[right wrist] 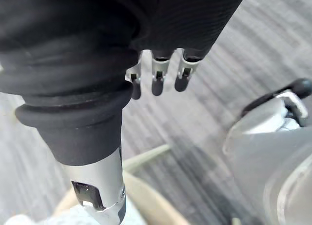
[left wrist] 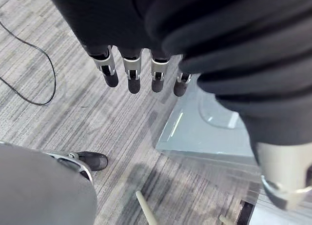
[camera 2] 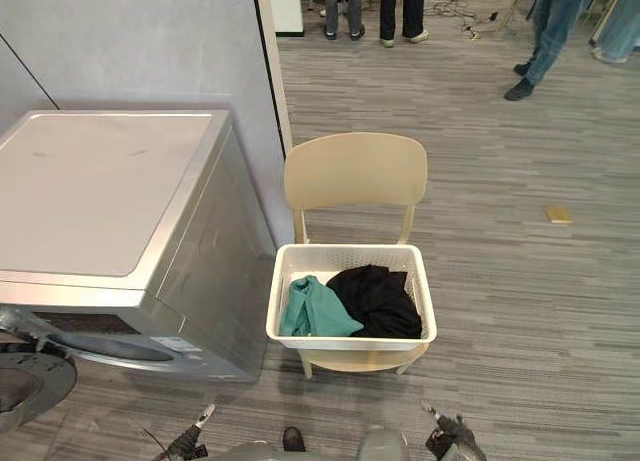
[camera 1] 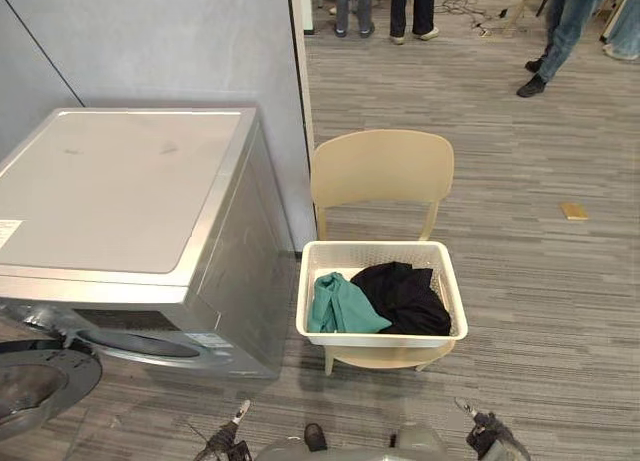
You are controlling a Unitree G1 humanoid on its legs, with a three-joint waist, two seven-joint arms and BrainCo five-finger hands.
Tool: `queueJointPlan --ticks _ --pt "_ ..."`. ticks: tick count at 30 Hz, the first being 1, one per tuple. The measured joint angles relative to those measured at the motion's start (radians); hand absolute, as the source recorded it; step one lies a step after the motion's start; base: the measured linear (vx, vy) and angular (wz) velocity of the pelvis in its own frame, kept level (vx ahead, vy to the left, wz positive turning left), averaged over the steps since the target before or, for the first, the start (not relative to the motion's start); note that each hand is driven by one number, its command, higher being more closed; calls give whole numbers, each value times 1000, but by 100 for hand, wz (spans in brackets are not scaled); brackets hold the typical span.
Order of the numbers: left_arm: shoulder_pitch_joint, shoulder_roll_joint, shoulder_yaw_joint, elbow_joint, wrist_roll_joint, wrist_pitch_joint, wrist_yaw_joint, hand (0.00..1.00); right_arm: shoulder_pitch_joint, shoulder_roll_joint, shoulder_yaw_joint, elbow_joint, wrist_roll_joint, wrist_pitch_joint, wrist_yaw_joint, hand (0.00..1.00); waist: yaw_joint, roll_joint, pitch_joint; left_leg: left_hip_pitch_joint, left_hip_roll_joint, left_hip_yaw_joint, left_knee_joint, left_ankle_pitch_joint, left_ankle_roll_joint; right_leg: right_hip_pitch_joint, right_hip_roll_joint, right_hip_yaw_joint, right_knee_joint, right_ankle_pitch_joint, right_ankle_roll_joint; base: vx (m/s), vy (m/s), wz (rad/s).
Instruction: Pick up the laundry basket with both hands and put the clothes into the washing machine.
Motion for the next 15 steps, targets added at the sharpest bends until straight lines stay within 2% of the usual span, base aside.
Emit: queueJointPlan --ticks 3,5,6,7,8,9,11,13,14,15 --pt "-9 -9 23 -9 4 -2 7 0 -2 -3 14 -139 -2 -9 -26 0 -4 -5 0 4 21 -34 6 -1 -2 -33 -42 -8 -49 -43 -14 148 -101 46" --pt "-13 -20 49 -10 4 -1 22 0 -1 1 32 -264 -3 -26 -38 0 8 -4 1 -1 62 -76 41 -13 -35 4 -54 -7 -270 -33 -8 125 -212 46" --pt "-8 -17 49 -10 6 -2 22 0 2 8 31 -299 -4 -37 -48 0 10 -19 -5 -1 63 -95 45 -19 -55 36 -60 14 -380 -3 11 137 -386 74" --pt "-2 3 49 -23 10 0 22 0 9 20 31 -331 -2 -46 -50 0 11 -73 -22 0 39 -132 40 -22 -88 65 -88 16 -484 102 47 127 -397 74" --pt "0 7 49 -30 21 -1 23 0 13 18 28 -348 5 -46 -49 0 18 -90 -32 2 38 -156 30 -18 -108 94 -93 1 -516 39 70 131 -429 57" --pt "2 -2 51 -30 29 0 23 0 12 12 29 -365 14 -46 -48 0 25 -84 -39 -2 50 -166 22 -16 -121 118 -82 -20 -558 14 66 77 -311 41" --pt "0 -41 56 -29 42 3 23 0 12 -8 52 -467 19 -47 -45 0 16 -33 -54 -43 116 -224 8 8 -164 157 -10 -102 -642 24 35 67 -303 51" --pt "1 -47 36 -30 42 4 23 0 17 -31 76 -528 20 -52 -39 0 20 -15 -64 -45 164 -248 -10 20 -186 185 32 -141 -674 30 25 76 -233 41" --pt "5 -46 33 -31 42 3 23 0 23 -40 93 -548 20 -59 -35 0 22 -13 -65 -46 175 -256 -14 22 -190 193 45 -155 -684 33 21 92 -224 44" --pt "5 -44 11 -40 47 2 22 0 21 -67 142 -586 19 -87 -15 0 25 -12 -71 -59 195 -278 -15 29 -201 206 67 -181 -710 39 12 69 -159 33"
